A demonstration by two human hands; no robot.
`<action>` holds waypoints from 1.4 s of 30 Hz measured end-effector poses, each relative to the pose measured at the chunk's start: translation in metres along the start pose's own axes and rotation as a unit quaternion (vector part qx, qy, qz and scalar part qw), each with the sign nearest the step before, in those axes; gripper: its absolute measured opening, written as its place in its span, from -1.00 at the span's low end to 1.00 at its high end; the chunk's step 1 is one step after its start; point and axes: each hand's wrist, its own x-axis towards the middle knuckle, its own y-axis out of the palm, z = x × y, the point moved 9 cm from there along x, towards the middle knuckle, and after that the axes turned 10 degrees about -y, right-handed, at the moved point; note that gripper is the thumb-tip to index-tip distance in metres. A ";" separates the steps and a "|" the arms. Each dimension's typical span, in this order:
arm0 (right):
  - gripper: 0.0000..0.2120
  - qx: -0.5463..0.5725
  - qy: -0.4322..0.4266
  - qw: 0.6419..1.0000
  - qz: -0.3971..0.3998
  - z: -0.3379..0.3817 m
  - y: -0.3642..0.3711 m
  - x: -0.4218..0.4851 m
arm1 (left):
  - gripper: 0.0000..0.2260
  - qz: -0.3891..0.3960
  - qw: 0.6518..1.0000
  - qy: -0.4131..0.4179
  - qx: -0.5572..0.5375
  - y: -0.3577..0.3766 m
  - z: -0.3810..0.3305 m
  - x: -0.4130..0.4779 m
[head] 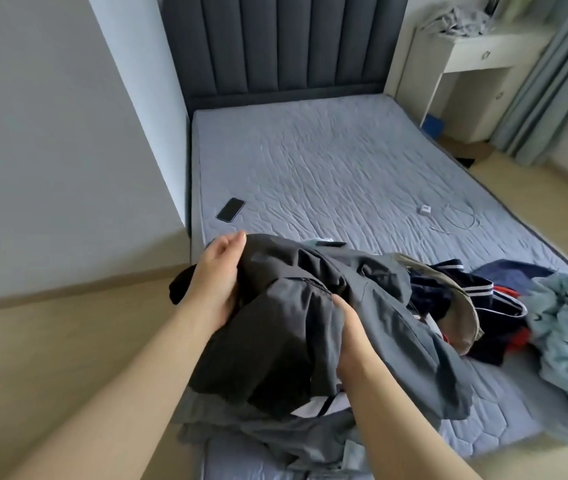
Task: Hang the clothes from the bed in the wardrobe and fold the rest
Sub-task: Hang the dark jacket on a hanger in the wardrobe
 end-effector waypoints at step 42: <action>-0.63 0.015 -0.115 0.988 -0.106 0.040 0.012 0.012 | -0.59 0.093 0.733 0.068 0.670 -0.024 0.025 0.033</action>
